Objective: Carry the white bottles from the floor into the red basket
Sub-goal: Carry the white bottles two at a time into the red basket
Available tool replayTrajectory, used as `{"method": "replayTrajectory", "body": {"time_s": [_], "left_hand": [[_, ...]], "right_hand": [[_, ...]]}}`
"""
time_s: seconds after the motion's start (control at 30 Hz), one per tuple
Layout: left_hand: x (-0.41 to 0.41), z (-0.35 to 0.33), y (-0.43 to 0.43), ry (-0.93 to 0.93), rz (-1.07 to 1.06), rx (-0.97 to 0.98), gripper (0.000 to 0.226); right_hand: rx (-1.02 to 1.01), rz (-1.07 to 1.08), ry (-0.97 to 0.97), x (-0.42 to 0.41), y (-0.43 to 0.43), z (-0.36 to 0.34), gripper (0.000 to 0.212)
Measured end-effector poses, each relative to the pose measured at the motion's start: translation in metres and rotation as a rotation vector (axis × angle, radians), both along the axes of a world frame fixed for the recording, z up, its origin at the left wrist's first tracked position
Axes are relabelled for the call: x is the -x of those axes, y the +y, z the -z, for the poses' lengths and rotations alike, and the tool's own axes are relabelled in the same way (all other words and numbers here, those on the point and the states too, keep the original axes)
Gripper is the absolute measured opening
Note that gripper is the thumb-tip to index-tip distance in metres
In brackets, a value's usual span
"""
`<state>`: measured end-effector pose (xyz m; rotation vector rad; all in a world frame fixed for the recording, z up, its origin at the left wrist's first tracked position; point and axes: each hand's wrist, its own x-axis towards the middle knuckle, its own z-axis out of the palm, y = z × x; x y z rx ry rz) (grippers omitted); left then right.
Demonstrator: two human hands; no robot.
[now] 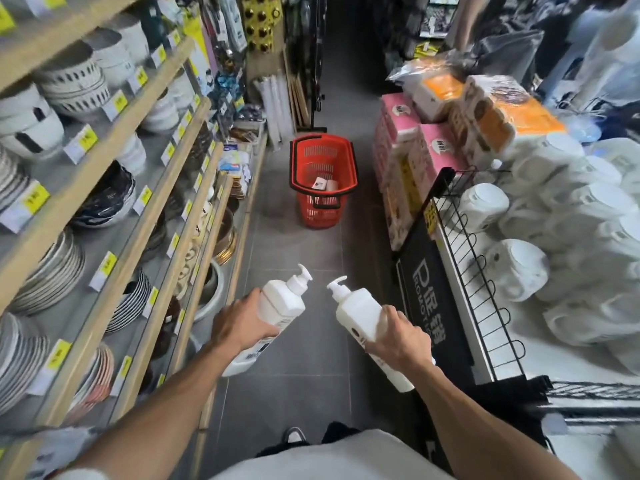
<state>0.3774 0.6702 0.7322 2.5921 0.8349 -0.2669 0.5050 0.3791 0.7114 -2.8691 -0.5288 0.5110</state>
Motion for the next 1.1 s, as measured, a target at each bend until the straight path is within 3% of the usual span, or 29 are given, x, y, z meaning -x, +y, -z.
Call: {"method": "replayTrajectory", "body": {"time_s": [0.43,1.1], "left_hand": [[-0.104,0.002,0.056,0.028,0.019,-0.008,0.081],[-0.244,0.004,0.131,0.043,-0.001,0.01,0.072]], "right_hand": [[0.023,0.039,0.057,-0.102,0.047,0.001,0.068],[0.06,-0.006,0.113,-0.228,0.154,0.007,0.068]]}}
